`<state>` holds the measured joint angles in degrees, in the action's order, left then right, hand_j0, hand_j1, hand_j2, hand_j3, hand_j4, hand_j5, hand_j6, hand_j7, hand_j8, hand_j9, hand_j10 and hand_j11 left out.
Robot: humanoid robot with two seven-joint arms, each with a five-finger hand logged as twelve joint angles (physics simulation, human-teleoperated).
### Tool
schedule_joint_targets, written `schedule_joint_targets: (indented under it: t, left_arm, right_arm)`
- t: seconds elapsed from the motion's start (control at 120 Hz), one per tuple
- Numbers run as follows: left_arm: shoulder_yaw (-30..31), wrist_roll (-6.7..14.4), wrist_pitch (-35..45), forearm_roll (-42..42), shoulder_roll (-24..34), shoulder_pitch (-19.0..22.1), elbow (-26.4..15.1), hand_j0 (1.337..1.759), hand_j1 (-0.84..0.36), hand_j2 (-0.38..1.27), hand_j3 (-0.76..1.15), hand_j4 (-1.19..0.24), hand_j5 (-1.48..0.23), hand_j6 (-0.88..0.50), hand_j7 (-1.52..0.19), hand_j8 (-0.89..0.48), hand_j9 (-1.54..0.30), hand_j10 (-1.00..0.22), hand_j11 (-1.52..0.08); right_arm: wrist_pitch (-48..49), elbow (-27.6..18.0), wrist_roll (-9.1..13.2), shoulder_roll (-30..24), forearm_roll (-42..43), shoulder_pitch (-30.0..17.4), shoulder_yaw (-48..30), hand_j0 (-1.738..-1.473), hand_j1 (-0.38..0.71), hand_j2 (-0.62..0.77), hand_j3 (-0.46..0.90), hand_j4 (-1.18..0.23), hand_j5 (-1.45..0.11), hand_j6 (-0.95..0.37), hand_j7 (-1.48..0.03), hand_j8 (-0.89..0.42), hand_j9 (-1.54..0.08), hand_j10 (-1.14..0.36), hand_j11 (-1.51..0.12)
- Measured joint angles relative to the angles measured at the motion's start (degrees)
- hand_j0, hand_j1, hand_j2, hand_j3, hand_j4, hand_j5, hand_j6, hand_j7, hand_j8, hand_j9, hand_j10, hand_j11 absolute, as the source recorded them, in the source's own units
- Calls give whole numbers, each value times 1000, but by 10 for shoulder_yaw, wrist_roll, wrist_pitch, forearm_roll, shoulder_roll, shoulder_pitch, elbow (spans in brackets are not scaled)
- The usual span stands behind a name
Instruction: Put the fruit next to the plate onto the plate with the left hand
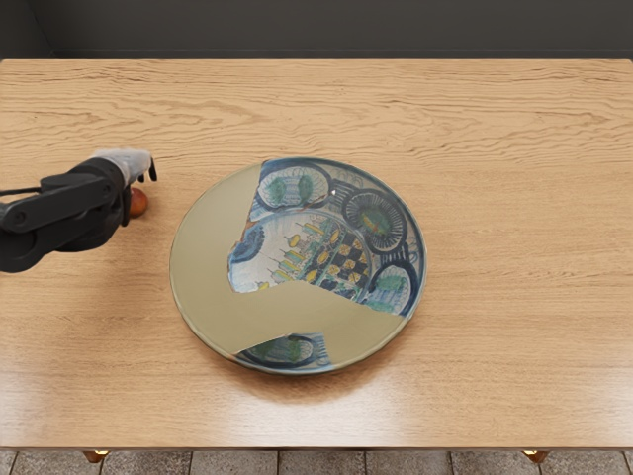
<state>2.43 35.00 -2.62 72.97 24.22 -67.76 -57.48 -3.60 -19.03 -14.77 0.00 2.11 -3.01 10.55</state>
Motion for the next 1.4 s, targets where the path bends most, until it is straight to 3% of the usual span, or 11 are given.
schedule_joint_targets:
  t: [0.567,0.733,0.942,1.175,1.233,1.4]
  left_arm:
    - [2,0,2,-3,2,11,3,1658,-254,111,0,-513,-656,-496,-659,-503,-660,-510,-660]
    - [1,0,4,2,1,19,8,1653,-274,65,0,-617,-723,-451,-755,-486,-782,-584,-782]
    - [1,0,3,-3,4,14,10,1653,-287,221,0,-658,-843,-431,-856,-497,-871,-642,-872]
    - [-1,0,-2,-7,0,0,12,1653,-312,281,0,-638,-892,-402,-894,-478,-903,-663,-905]
    - [-2,0,-3,-8,13,-10,1,1653,-298,271,0,-643,-900,-412,-901,-488,-906,-664,-910]
    - [-4,0,-5,-7,56,-51,-80,1653,-288,241,0,-640,-895,-409,-902,-478,-903,-666,-905]
  right_arm:
    - [0,0,0,0,0,0,0,-1658,-329,-4,0,-17,-22,-16,-22,-16,-22,-17,-22]
    - [0,0,0,0,0,0,0,-1658,-329,-4,0,-16,-22,-16,-22,-16,-22,-17,-22]
    - [0,0,0,0,0,0,0,-1658,-329,-4,0,-16,-22,-16,-22,-16,-22,-17,-22]
    - [0,0,0,0,0,0,0,-1658,-329,-4,0,-17,-22,-16,-22,-16,-22,-17,-22]
    - [0,0,0,0,0,0,0,-1658,-329,-4,0,-17,-22,-16,-22,-17,-22,-17,-22]
    - [0,0,0,0,0,0,0,-1658,-329,-4,0,-17,-22,-16,-22,-16,-22,-17,-22]
